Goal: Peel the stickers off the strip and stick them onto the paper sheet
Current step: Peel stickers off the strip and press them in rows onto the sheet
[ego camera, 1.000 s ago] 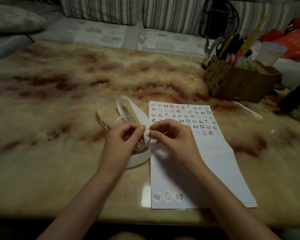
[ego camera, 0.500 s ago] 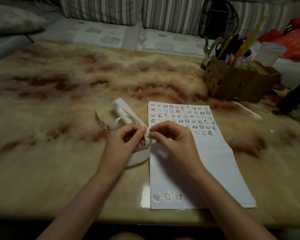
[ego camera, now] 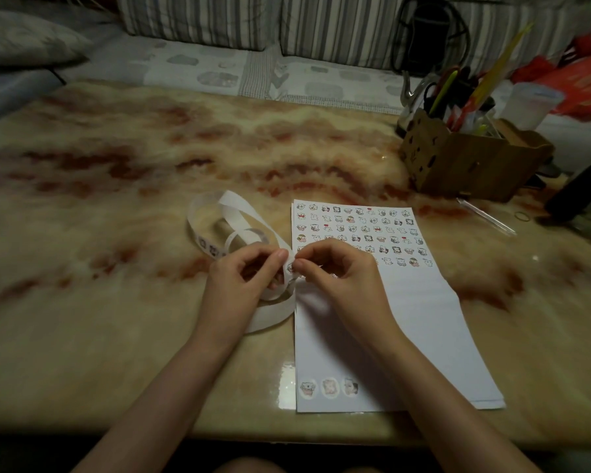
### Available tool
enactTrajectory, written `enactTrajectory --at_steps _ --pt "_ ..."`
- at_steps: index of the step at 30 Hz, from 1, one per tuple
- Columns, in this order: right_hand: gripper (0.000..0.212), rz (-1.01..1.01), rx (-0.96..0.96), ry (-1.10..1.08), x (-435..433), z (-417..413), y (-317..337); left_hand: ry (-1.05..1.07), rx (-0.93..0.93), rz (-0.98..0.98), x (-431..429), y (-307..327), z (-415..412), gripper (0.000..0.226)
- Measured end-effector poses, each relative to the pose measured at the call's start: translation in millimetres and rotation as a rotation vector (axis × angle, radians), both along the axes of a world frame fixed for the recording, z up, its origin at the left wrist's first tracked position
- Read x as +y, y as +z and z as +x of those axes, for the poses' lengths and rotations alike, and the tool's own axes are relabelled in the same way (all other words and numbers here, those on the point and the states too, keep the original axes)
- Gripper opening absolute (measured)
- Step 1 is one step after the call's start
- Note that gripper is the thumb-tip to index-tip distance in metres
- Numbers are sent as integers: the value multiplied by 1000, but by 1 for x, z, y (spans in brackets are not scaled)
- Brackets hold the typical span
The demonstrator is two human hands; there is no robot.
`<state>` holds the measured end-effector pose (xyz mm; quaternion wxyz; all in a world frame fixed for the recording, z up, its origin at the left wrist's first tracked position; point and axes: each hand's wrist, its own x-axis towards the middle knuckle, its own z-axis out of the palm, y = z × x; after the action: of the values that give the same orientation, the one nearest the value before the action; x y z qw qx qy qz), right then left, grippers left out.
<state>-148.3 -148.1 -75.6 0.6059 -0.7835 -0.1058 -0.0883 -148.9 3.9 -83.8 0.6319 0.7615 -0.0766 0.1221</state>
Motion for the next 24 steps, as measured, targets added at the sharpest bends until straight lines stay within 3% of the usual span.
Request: enactTrajectory --at_steps 13,19,24 --pt "2 -249 -240 -61 3 -6 -3 43 -1 14 0 -3 0 9" --pt "3 -189 -177 47 -1 -10 3 93 24 7 1 -6 3 12" --pt "6 52 92 -13 -21 -2 25 93 48 -17 0 -6 4 14"
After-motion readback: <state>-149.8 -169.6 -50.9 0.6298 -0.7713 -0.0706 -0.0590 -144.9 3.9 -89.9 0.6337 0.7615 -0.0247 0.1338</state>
